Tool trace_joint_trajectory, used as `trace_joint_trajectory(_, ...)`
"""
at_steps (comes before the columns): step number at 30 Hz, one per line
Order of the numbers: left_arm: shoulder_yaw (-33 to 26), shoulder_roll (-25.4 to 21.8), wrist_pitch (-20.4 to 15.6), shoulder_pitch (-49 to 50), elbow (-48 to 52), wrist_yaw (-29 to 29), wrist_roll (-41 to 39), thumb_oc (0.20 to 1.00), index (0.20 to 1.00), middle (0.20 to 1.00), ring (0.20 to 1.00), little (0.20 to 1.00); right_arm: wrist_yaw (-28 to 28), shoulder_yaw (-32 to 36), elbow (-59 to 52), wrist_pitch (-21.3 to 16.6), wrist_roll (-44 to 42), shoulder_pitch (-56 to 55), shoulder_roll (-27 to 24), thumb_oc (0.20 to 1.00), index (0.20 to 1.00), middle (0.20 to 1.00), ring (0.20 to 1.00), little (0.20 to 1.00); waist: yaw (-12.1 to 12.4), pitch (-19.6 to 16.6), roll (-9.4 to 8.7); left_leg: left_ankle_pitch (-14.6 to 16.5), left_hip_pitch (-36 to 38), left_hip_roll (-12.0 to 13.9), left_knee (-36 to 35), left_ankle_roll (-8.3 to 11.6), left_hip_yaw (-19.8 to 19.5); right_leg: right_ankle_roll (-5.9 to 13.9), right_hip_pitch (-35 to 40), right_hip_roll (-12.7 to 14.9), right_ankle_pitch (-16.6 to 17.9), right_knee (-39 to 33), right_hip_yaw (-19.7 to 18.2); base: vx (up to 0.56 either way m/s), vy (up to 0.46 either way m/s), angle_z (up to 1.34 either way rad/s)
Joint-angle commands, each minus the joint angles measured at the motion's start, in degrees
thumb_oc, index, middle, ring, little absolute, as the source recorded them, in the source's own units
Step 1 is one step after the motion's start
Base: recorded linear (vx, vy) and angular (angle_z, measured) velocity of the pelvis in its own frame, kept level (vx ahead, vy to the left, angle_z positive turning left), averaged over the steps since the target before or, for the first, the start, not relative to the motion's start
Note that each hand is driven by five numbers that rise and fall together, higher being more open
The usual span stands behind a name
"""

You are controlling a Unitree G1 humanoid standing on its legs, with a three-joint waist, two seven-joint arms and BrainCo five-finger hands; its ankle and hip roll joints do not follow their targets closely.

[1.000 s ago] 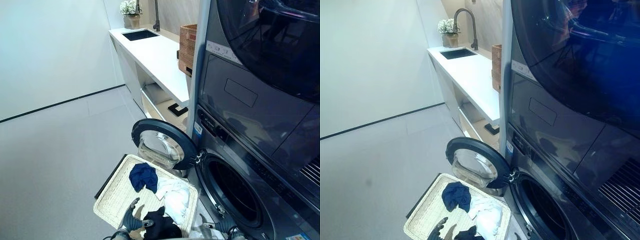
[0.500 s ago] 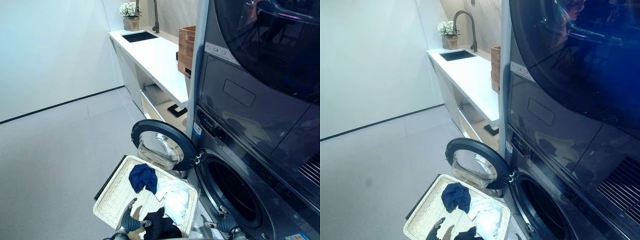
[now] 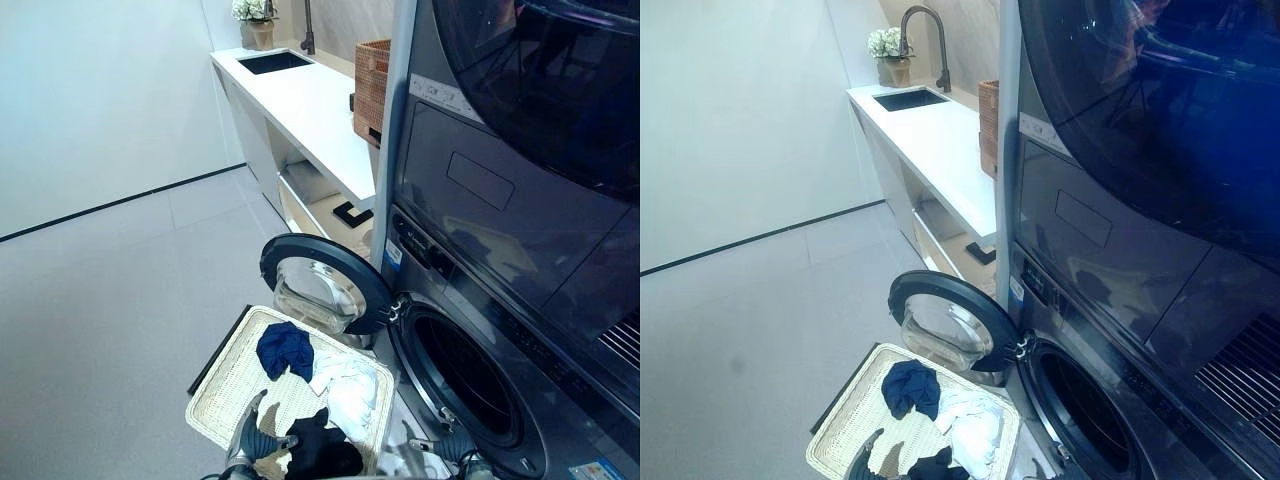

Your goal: Put the clothes into the washing machine.

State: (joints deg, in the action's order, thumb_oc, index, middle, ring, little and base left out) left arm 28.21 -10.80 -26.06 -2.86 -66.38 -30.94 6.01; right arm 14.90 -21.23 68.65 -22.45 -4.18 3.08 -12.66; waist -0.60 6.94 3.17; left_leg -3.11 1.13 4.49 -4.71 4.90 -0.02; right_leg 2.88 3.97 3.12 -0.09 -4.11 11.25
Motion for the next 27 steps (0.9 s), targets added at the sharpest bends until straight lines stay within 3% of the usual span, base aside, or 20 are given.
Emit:
trace_joint_trajectory(1, 0.3, -1.3, -1.3, -8.2, 0.7, -5.1, 0.9, 1.0, 1.0, 1.0, 1.0, 1.0, 1.4, -1.5, -1.9, -4.2, -3.8, 6.1, -0.5, 1.0, 1.0, 1.0, 1.0, 1.0, 0.3, 6.8, -2.3, 0.0, -1.3, -6.0, 0.6, -6.79, 2.7, -0.39, -6.8, -0.1, 1.7, 7.6, -2.4, -0.26, 0.05, -0.04)
trace_joint_trajectory(6, -0.6, -3.7, -1.2, -17.4, 4.8, -13.1, 2.3, 1.0, 1.0, 1.0, 1.0, 1.0, 3.3, -1.9, -3.7, -6.8, -8.2, 13.7, -2.5, 1.0, 1.0, 1.0, 1.0, 1.0, 0.6, 16.2, -1.77, -1.1, -14.2, -5.6, 9.5, -6.26, 4.3, -0.63, -20.3, 1.3, 0.4, 19.1, -0.1, -0.35, 0.014, 0.04)
trace_joint_trajectory(12, -0.8, -5.4, 1.2, -23.5, 7.9, -17.9, 2.9, 1.0, 1.0, 1.0, 1.0, 1.0, 5.7, -2.3, -5.6, -5.7, -10.0, 19.4, -3.5, 1.0, 1.0, 1.0, 1.0, 1.0, 0.9, 19.6, -1.59, -1.6, -22.8, -5.0, 13.5, -5.69, 5.0, -0.75, -28.0, 1.4, 0.0, 22.9, 0.2, -0.18, -0.019, 0.04)
trace_joint_trajectory(15, -2.1, -6.8, 1.9, -30.0, 9.3, -22.0, 1.8, 1.0, 1.0, 1.0, 1.0, 1.0, 7.3, -3.8, -7.8, -4.1, -11.0, 24.3, -4.9, 1.0, 1.0, 1.0, 1.0, 1.0, 1.0, 22.8, -1.6, -2.1, -31.2, -3.9, 18.1, -4.96, 6.0, -1.51, -35.1, 1.6, -1.3, 27.8, 1.1, -0.15, -0.011, -0.06)
trace_joint_trajectory(27, -2.1, -13.2, 4.2, -43.1, 12.4, -26.1, -0.7, 1.0, 1.0, 1.0, 1.0, 1.0, 8.7, -7.3, -13.9, -1.9, -11.5, 30.7, -6.7, 1.0, 1.0, 1.0, 1.0, 1.0, 0.8, 22.9, -2.03, -1.8, -45.2, -1.2, 26.4, -4.11, 6.9, -3.15, -48.4, 3.1, -4.1, 36.5, 3.0, -0.03, 0.0, -0.03)
